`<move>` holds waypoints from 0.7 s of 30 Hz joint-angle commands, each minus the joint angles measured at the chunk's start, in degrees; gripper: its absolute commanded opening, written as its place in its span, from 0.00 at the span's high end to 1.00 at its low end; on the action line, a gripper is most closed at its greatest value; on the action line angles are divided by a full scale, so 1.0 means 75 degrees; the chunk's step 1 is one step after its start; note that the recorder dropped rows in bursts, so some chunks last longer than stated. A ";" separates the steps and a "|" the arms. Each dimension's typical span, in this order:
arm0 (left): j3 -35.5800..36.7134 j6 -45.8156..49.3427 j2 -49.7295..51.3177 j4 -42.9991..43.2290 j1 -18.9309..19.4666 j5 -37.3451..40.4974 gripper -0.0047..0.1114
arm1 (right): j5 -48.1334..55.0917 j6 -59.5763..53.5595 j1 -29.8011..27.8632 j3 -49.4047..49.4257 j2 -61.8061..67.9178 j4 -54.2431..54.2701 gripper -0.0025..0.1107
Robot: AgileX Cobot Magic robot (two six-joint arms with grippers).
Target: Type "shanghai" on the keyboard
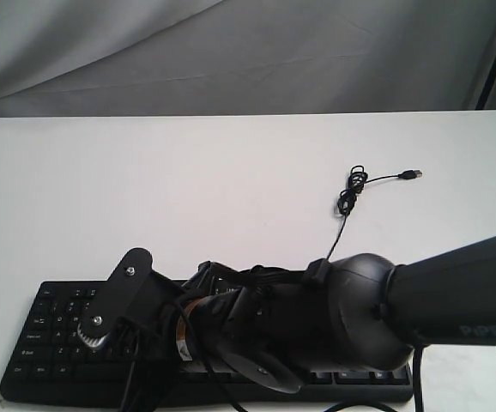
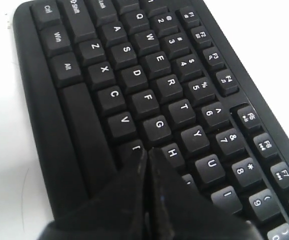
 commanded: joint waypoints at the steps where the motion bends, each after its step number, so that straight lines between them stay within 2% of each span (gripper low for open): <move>1: 0.0033 -0.0021 -0.0026 0.0002 -0.0027 -0.0022 0.96 | -0.0080 -0.0069 -0.0082 0.0045 0.0004 -0.0040 0.98; 21: 0.0033 -0.0021 -0.0026 0.0002 -0.0027 -0.0022 0.96 | -0.0332 -0.0083 -0.0103 0.0045 0.0266 -0.0040 0.98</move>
